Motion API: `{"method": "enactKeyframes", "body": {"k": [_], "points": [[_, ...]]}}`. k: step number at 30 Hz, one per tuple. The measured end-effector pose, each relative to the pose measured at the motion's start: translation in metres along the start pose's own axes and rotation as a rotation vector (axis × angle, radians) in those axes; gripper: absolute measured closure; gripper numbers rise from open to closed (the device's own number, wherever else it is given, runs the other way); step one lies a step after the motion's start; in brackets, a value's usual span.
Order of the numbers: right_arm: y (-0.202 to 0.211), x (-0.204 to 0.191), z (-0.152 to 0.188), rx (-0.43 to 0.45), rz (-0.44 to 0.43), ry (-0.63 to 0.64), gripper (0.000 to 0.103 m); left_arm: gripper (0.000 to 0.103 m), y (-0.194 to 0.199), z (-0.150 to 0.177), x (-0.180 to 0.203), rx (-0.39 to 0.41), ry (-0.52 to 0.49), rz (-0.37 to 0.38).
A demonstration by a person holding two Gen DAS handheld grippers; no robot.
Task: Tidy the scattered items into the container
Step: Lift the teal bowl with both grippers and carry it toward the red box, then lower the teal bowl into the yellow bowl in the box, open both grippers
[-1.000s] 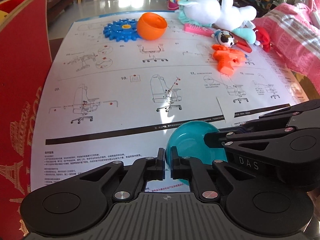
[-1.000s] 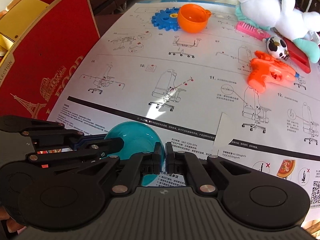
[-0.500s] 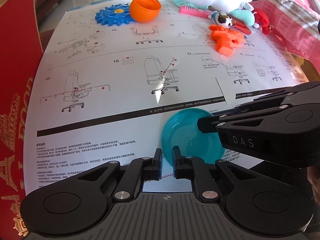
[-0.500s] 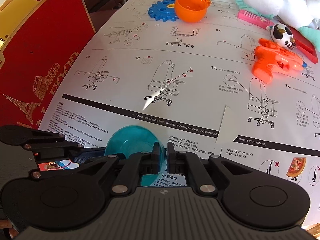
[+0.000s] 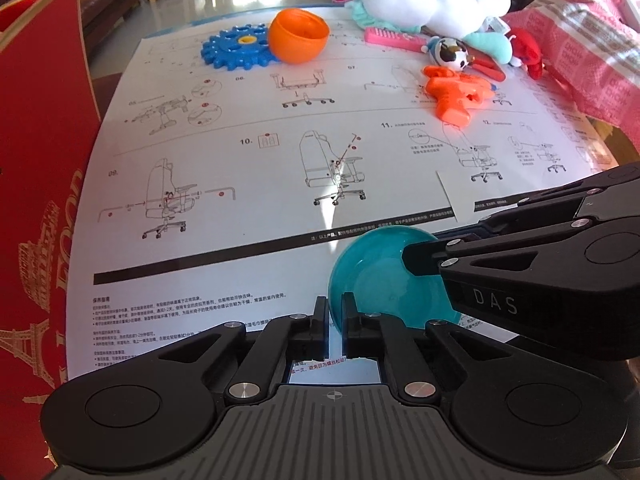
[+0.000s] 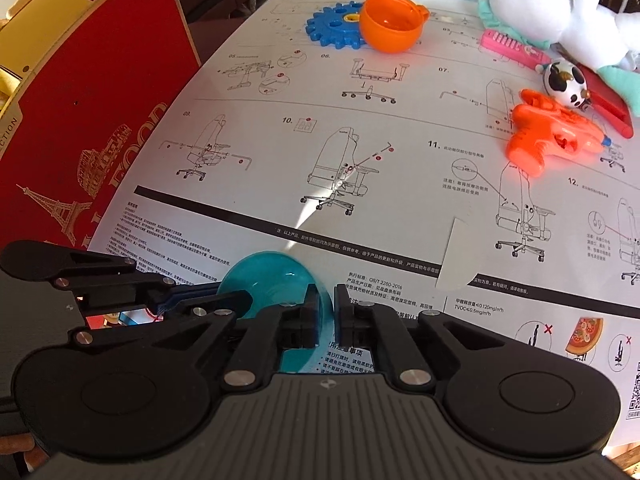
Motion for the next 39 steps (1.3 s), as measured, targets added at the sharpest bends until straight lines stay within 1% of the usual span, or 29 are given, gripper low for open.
{"method": "enactKeyframes", "body": {"k": [8,11,13,15,19,21,24,28,31,33,34,35,36,37,38,39], "points": [[0.031,-0.017,-0.016,0.061,-0.003,0.051,0.095,0.103,0.034,-0.017,-0.006,0.052,-0.001,-0.032],[0.050,-0.030,-0.027,0.091,-0.022,0.082,0.096,0.103,0.062,-0.026,-0.013,0.090,0.001,-0.055],[0.068,-0.046,-0.037,0.121,-0.043,0.121,0.096,0.103,0.087,-0.031,-0.022,0.132,0.008,-0.076],[0.087,-0.067,-0.048,0.159,-0.069,0.168,0.096,0.103,0.115,-0.036,-0.034,0.177,0.028,-0.102],[0.124,-0.128,-0.070,0.247,-0.129,0.301,0.096,0.102,0.175,-0.036,-0.071,0.277,0.088,-0.196],[0.137,-0.162,-0.078,0.273,-0.168,0.368,0.096,0.102,0.206,-0.030,-0.093,0.322,0.132,-0.252],[0.148,-0.214,-0.084,0.299,-0.228,0.462,0.096,0.102,0.244,-0.014,-0.127,0.369,0.201,-0.338],[0.148,-0.278,-0.087,0.312,-0.278,0.569,0.096,0.102,0.273,0.007,-0.168,0.387,0.280,-0.428],[0.137,-0.306,-0.089,0.296,-0.280,0.615,0.095,0.102,0.278,0.018,-0.193,0.373,0.319,-0.458],[0.127,-0.319,-0.090,0.277,-0.271,0.641,0.095,0.102,0.274,0.021,-0.208,0.353,0.340,-0.464],[0.123,-0.324,-0.091,0.259,-0.269,0.655,0.093,0.099,0.271,0.023,-0.215,0.338,0.347,-0.458],[0.119,-0.326,-0.092,0.244,-0.272,0.660,0.091,0.080,0.266,0.024,-0.220,0.319,0.354,-0.446],[0.117,-0.328,-0.093,0.236,-0.277,0.653,0.070,0.074,0.262,0.028,-0.222,0.307,0.368,-0.439],[0.118,-0.328,-0.093,0.245,-0.276,0.646,0.051,0.053,0.261,0.030,-0.225,0.299,0.382,-0.449],[0.121,-0.327,-0.093,0.270,-0.277,0.642,0.023,0.031,0.261,0.036,-0.228,0.298,0.396,-0.467],[0.125,-0.326,-0.093,0.297,-0.280,0.650,0.022,0.028,0.263,0.040,-0.227,0.310,0.403,-0.485]]}}
Point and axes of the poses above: each gripper's, at about its wrist camera, not at the fingertips, and y roughly against the way its jaws point, x to its right, z to its underside, the point moved 7 cm from there along -y, roughly the way its jaws point, and after that the axes turned 10 degrees about -y, right-handed, at the moved point
